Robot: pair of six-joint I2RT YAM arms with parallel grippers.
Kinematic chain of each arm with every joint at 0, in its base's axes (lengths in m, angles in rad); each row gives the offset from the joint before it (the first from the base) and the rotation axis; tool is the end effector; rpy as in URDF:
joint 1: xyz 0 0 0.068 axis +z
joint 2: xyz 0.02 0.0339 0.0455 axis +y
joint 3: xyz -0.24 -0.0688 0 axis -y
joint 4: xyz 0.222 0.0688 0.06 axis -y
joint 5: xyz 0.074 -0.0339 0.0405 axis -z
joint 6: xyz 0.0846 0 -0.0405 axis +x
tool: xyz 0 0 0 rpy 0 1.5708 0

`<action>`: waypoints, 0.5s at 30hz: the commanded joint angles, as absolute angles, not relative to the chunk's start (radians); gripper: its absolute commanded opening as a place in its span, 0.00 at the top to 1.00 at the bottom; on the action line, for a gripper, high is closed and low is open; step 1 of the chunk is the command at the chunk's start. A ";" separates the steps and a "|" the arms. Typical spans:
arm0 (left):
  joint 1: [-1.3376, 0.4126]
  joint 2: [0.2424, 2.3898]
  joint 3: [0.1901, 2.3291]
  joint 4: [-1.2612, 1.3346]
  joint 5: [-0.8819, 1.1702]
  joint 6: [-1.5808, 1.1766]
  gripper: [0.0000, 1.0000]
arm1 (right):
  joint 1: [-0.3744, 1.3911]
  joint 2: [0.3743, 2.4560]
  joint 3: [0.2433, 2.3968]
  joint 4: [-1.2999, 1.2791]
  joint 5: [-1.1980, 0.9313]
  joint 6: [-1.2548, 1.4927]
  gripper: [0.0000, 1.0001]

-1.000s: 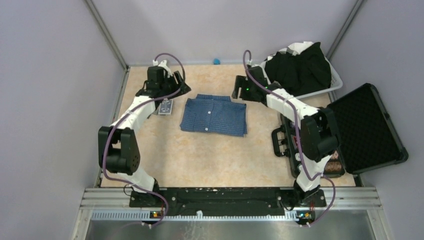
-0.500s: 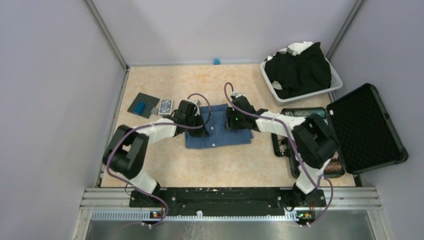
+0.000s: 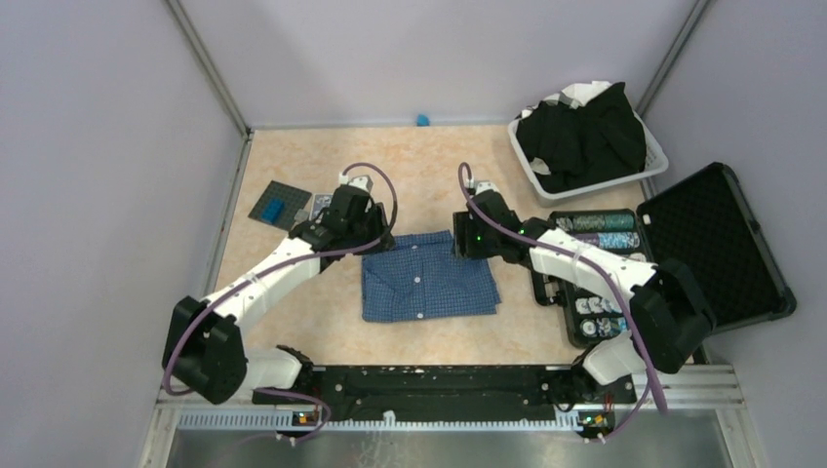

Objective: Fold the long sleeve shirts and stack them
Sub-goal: Fold the shirt at the center of the board.

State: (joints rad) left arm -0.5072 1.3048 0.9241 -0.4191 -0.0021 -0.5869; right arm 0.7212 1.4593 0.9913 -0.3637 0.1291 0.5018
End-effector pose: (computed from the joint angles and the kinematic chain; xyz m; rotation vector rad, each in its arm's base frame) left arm 0.2587 -0.1435 0.2045 -0.0980 2.4315 -0.5115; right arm 0.2512 0.2063 0.1887 -0.2059 2.4263 0.4125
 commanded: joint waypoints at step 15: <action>-0.395 1.460 0.993 -0.523 -0.065 -0.413 0.47 | 0.561 1.575 1.017 -0.315 0.087 0.443 0.41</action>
State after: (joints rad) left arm -0.4297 1.4342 0.9924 -0.5510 -0.0971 -0.4442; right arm 0.5713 1.5459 1.0142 -0.3614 0.1230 0.4454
